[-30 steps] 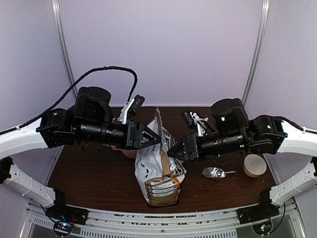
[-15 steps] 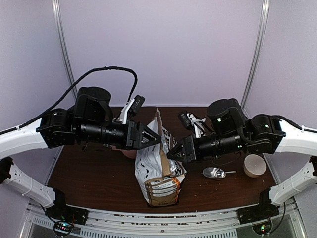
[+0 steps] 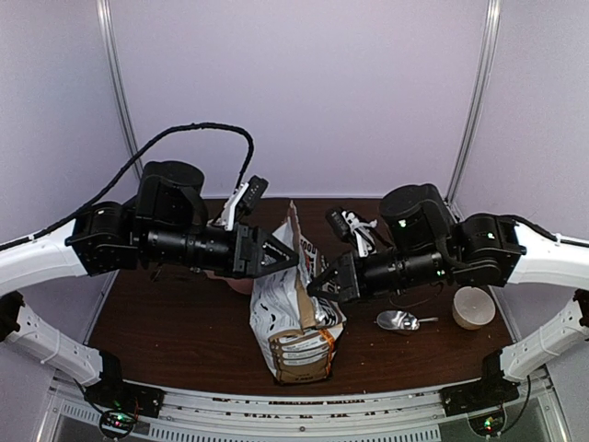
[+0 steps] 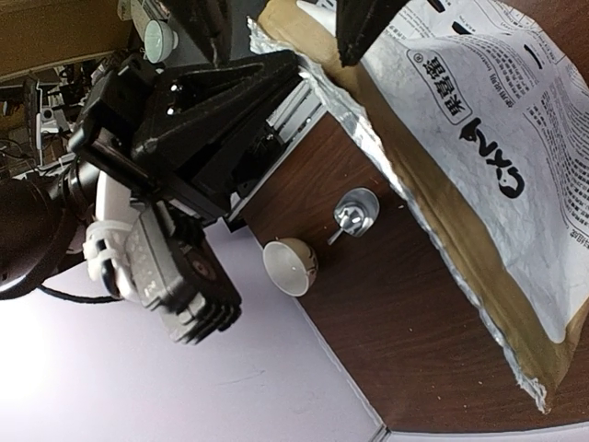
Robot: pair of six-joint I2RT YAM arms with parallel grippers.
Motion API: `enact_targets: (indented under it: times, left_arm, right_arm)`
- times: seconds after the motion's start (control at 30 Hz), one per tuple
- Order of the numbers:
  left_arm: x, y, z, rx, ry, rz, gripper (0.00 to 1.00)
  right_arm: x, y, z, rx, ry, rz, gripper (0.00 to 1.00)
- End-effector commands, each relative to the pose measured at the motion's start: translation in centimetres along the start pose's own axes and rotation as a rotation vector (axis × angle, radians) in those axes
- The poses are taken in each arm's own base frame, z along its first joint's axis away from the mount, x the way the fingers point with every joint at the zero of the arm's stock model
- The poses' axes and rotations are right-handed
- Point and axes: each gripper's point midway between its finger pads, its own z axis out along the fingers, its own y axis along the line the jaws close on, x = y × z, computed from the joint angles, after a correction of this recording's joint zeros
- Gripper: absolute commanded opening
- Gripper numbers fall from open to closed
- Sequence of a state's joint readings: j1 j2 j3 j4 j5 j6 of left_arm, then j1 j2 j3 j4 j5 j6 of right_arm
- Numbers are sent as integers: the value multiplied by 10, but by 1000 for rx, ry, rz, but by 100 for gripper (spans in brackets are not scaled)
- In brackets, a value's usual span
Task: Serve the pet food
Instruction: Open the pet food bag at the center of the board.
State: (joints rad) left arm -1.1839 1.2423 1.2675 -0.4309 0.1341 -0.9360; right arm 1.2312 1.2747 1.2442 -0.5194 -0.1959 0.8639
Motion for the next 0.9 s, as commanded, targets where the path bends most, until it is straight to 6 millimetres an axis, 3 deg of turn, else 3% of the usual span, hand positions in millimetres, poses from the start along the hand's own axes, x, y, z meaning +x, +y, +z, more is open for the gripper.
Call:
enact_targets:
  times: [0.0, 0.23, 0.43, 0.87]
  left_arm:
    - [-1, -4, -8, 20, -20, -8, 40]
    - [3, -2, -11, 21, -16, -26, 41]
    - [13, 8, -5, -4, 13, -61, 41]
    - [10, 26, 9, -88, 0, -77, 41]
  right_arm:
    - [-1, 27, 2, -141, -3, -4, 0]
    - [-7, 58, -4, -321, -34, 10, 0]
    - [-7, 59, -3, -333, -36, 17, 0]
    - [-4, 53, -5, -321, -40, 22, 0]
